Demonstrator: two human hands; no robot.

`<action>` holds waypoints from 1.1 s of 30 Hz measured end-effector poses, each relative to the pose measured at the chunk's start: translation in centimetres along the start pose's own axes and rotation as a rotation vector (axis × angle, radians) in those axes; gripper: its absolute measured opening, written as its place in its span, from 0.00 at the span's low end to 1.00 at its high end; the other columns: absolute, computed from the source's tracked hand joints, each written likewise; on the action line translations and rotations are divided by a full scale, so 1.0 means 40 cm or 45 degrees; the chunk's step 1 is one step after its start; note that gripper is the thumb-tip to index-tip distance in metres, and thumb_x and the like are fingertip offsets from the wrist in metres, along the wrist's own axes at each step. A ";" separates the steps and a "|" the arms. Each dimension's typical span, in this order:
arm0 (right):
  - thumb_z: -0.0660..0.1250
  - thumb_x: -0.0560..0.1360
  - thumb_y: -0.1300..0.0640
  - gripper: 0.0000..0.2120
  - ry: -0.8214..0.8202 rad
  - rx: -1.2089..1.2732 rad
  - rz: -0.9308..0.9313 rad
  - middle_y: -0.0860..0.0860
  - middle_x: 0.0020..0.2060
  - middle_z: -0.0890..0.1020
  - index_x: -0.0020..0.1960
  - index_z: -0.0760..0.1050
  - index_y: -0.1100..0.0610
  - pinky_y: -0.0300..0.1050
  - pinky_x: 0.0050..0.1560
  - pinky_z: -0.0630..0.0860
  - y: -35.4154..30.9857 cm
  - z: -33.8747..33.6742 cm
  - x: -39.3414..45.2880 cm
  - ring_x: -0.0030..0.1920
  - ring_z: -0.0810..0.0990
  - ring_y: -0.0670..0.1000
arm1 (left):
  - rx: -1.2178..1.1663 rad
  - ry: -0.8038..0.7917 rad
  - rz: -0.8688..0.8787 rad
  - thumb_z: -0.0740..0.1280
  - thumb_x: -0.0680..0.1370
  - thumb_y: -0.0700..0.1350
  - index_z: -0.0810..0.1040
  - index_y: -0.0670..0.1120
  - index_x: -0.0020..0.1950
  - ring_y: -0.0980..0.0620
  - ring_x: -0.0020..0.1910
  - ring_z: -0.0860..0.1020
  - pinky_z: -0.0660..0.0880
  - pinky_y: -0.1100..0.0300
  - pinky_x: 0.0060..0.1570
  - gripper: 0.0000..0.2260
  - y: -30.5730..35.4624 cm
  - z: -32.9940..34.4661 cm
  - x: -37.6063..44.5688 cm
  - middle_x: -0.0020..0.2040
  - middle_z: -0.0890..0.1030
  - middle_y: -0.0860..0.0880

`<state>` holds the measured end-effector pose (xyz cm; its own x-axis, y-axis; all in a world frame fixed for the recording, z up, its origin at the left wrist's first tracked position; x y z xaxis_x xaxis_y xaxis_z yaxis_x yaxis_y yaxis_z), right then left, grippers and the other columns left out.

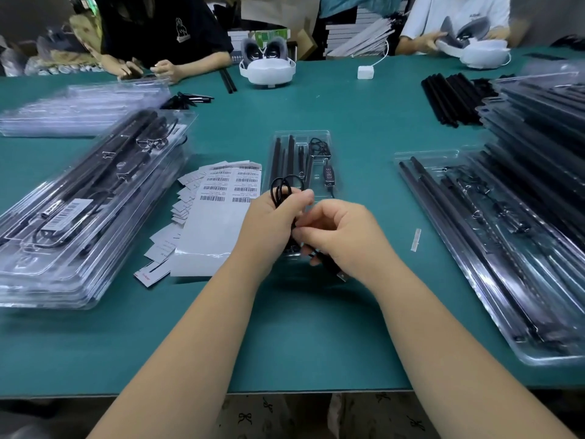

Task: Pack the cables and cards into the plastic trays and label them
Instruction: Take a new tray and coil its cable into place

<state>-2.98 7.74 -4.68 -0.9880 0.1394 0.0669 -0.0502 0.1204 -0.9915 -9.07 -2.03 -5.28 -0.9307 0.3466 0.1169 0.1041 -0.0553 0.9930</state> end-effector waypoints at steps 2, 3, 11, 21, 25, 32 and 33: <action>0.73 0.69 0.64 0.09 -0.002 -0.187 -0.027 0.45 0.28 0.79 0.36 0.78 0.51 0.37 0.28 0.75 0.004 0.005 -0.001 0.28 0.76 0.42 | 0.044 0.079 -0.056 0.65 0.70 0.47 0.77 0.50 0.30 0.55 0.29 0.74 0.72 0.65 0.28 0.09 -0.007 -0.010 0.006 0.29 0.77 0.52; 0.75 0.68 0.62 0.10 0.032 -0.280 -0.066 0.42 0.28 0.79 0.36 0.78 0.49 0.35 0.29 0.74 0.001 0.002 -0.001 0.29 0.75 0.40 | 0.039 0.093 -0.093 0.63 0.69 0.47 0.76 0.49 0.28 0.53 0.31 0.74 0.71 0.64 0.29 0.10 -0.007 -0.012 0.008 0.30 0.77 0.51; 0.75 0.68 0.52 0.09 0.069 -0.577 -0.130 0.35 0.33 0.81 0.33 0.78 0.41 0.32 0.39 0.72 -0.006 -0.048 0.001 0.33 0.75 0.39 | -0.773 0.073 -0.313 0.56 0.82 0.54 0.70 0.45 0.40 0.53 0.25 0.70 0.74 0.63 0.28 0.16 -0.014 0.009 0.004 0.27 0.70 0.51; 0.76 0.65 0.57 0.12 -0.283 -0.756 -0.023 0.41 0.35 0.79 0.40 0.77 0.42 0.28 0.31 0.69 -0.004 -0.061 -0.006 0.30 0.73 0.37 | -0.925 0.192 -0.359 0.57 0.82 0.55 0.69 0.46 0.40 0.56 0.22 0.60 0.61 0.66 0.20 0.16 -0.020 0.016 0.005 0.26 0.64 0.53; 0.75 0.67 0.57 0.12 -0.283 -0.807 -0.053 0.41 0.28 0.77 0.38 0.78 0.39 0.28 0.28 0.66 -0.004 -0.055 -0.009 0.27 0.71 0.38 | -0.842 0.259 -0.352 0.57 0.82 0.54 0.68 0.46 0.39 0.57 0.22 0.57 0.56 0.67 0.19 0.15 -0.025 0.012 0.001 0.26 0.62 0.53; 0.67 0.73 0.51 0.04 -0.171 -0.693 0.007 0.43 0.30 0.80 0.40 0.76 0.42 0.37 0.34 0.72 -0.001 -0.044 0.006 0.30 0.75 0.39 | -0.443 0.454 -0.079 0.53 0.83 0.51 0.64 0.44 0.40 0.55 0.24 0.68 0.70 0.59 0.31 0.16 -0.019 0.024 0.003 0.25 0.68 0.54; 0.67 0.73 0.46 0.08 -0.186 -0.747 -0.016 0.45 0.29 0.79 0.36 0.76 0.45 0.43 0.35 0.73 0.001 -0.035 0.008 0.29 0.74 0.42 | -0.435 0.453 -0.074 0.53 0.83 0.51 0.65 0.45 0.39 0.55 0.25 0.69 0.70 0.58 0.34 0.16 -0.017 0.025 0.002 0.25 0.68 0.55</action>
<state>-3.09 9.15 -4.56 -0.9998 0.0029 0.0207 -0.0139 0.6491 -0.7606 -8.86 -1.02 -5.94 -0.9997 0.0203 -0.0099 -0.0167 -0.3695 0.9291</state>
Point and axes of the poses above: each hand's wrist, its own x-axis towards the middle knuckle, its own z-axis out of the palm, y = z × x, the point moved 5 cm from there along x, towards the middle knuckle
